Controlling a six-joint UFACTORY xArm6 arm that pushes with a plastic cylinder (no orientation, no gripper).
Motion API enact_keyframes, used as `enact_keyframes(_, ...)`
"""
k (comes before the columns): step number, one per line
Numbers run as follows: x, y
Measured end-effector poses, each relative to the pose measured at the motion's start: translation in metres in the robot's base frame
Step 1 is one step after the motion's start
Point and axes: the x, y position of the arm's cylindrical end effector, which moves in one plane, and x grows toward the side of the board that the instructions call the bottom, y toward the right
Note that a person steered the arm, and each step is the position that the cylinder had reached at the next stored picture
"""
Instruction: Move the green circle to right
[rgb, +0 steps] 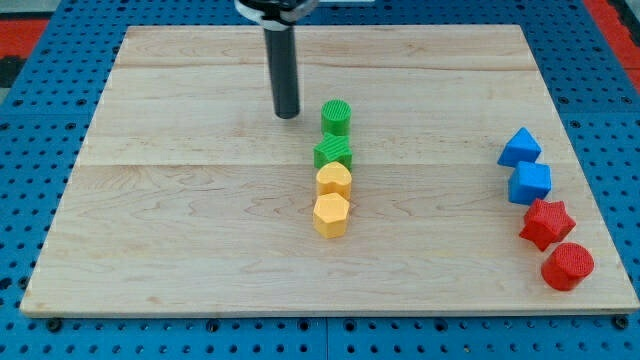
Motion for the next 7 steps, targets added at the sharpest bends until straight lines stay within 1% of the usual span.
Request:
enact_keyframes(1,0.006,0.04)
enact_keyframes(2,0.008,0.051)
enact_keyframes(3,0.028,0.076)
enact_keyframes(4,0.057,0.076)
enact_keyframes(5,0.062,0.09)
enact_keyframes(7,0.051,0.063)
